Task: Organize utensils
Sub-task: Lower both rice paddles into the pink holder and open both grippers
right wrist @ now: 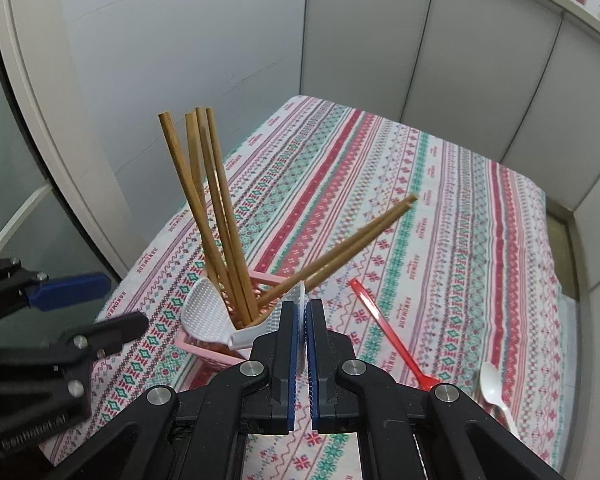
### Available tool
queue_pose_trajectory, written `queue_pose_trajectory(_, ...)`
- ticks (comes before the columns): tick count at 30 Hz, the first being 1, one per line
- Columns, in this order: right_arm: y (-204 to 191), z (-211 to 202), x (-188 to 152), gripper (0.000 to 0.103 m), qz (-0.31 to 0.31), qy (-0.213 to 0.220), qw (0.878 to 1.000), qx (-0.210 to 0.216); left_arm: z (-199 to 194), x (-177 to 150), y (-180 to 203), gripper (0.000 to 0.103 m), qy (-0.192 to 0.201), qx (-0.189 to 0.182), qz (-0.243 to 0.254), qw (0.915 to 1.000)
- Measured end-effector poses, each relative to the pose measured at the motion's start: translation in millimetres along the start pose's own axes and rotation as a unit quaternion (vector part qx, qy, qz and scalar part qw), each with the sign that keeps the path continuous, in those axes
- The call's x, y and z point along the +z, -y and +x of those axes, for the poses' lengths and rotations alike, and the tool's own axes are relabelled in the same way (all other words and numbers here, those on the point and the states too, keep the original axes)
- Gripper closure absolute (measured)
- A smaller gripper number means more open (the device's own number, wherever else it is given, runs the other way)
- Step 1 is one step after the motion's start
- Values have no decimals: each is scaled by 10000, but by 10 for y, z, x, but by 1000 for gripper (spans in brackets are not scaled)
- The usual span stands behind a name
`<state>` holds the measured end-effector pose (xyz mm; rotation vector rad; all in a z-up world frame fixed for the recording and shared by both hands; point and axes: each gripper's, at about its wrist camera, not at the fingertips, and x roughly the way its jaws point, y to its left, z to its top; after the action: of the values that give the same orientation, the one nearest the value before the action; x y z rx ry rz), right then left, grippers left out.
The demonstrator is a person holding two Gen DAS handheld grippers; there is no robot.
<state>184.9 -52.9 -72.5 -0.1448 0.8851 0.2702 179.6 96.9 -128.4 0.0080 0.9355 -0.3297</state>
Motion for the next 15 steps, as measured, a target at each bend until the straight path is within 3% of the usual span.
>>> queue_pose_trajectory(4,-4,32,22,98,82,10,9999,102,14,-13,30,63,-32,-24,34,10000)
queue_pose_trajectory(8,74,39,42,96,434,134,9976,519,18,-17,39,62,-40,-46,15,10000)
queue_pose_trajectory(9,104,33,45,89,533,138,9966,614,19,-18,39,62,-46,-59,5,10000)
queue_pose_trajectory(10,127,19,41,75,622,154,9957,677,26,-21,36,62,-52,-67,2,10000)
queue_pose_trajectory(12,214,-41,38,63,809,269,9930,821,35,-26,33,61,-60,-61,3,10000)
queue_pose_trajectory(15,309,-137,33,63,925,364,9915,839,34,-29,34,59,-61,-39,3,10000)
